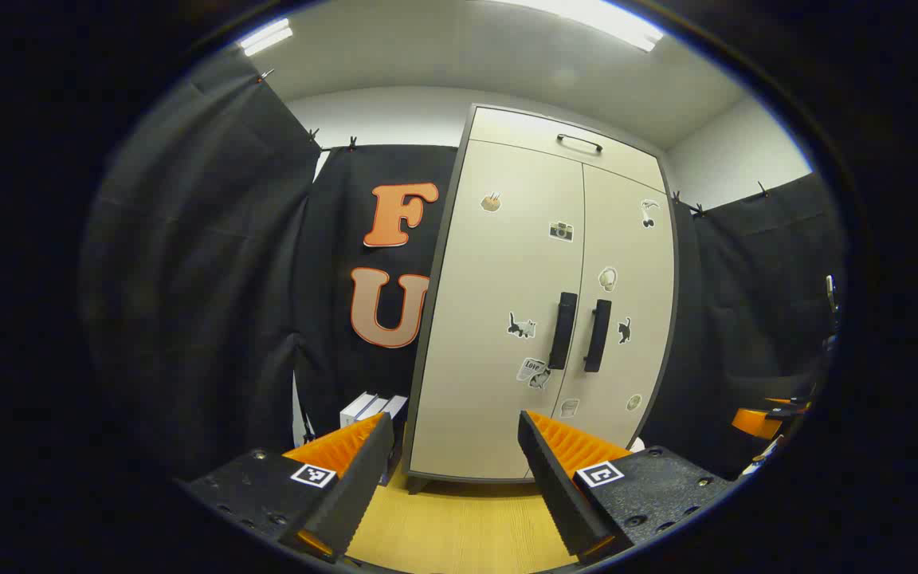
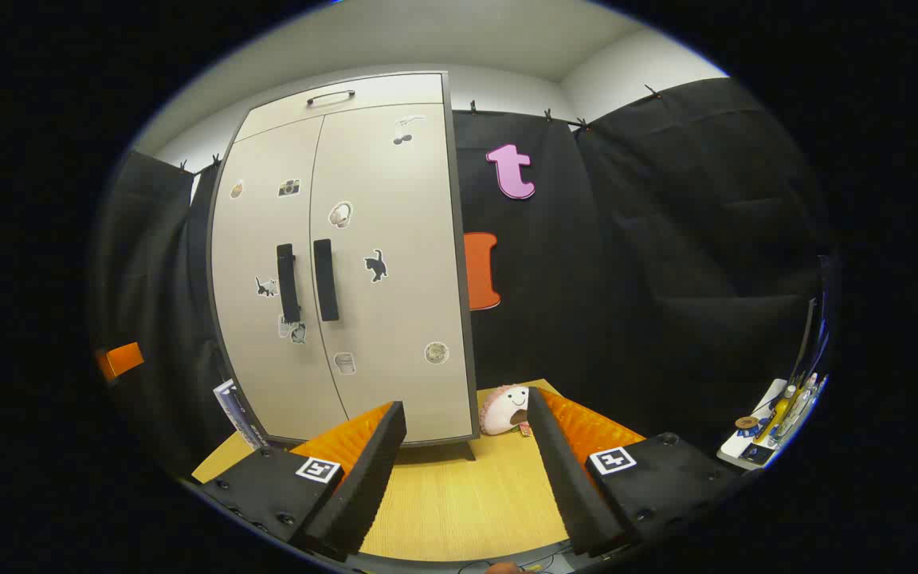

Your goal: Open the right door of the double-door shoe cabinet with the right hand, and open the left door with the left hand.

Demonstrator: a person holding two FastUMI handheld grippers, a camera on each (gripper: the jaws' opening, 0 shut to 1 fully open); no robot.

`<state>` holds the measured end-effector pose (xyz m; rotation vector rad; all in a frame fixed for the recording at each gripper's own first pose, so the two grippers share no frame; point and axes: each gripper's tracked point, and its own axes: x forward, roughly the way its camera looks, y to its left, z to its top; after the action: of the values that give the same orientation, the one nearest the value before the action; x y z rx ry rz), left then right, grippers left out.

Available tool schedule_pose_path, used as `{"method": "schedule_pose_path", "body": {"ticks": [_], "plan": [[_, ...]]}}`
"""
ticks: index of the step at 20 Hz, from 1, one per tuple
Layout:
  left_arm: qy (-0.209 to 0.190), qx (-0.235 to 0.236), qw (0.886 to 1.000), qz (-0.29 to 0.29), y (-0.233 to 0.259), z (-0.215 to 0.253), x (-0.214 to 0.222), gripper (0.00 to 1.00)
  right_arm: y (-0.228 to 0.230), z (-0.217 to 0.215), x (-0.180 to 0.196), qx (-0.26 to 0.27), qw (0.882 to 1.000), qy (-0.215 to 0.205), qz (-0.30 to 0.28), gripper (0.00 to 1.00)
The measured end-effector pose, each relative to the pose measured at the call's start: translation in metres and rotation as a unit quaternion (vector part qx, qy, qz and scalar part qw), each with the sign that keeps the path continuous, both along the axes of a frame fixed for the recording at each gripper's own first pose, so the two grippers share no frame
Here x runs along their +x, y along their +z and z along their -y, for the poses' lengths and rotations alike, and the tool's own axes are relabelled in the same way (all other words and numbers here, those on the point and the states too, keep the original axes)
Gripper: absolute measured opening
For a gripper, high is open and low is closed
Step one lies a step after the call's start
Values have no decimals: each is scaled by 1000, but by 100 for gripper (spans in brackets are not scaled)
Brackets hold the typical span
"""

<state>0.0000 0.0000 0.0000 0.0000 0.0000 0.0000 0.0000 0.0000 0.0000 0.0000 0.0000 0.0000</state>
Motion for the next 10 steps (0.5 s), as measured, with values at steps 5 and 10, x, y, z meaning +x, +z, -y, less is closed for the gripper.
{"method": "schedule_pose_path", "body": {"ticks": [5, 10], "plan": [[-3, 7, 1000, 1, 2, 1, -1, 95, 2, -2, -4, -9, 1000, 1, 5, 98], [-13, -1, 1000, -3, -2, 4, 0, 94, -3, -2, -6, -17, 1000, 0, -5, 98]]}}
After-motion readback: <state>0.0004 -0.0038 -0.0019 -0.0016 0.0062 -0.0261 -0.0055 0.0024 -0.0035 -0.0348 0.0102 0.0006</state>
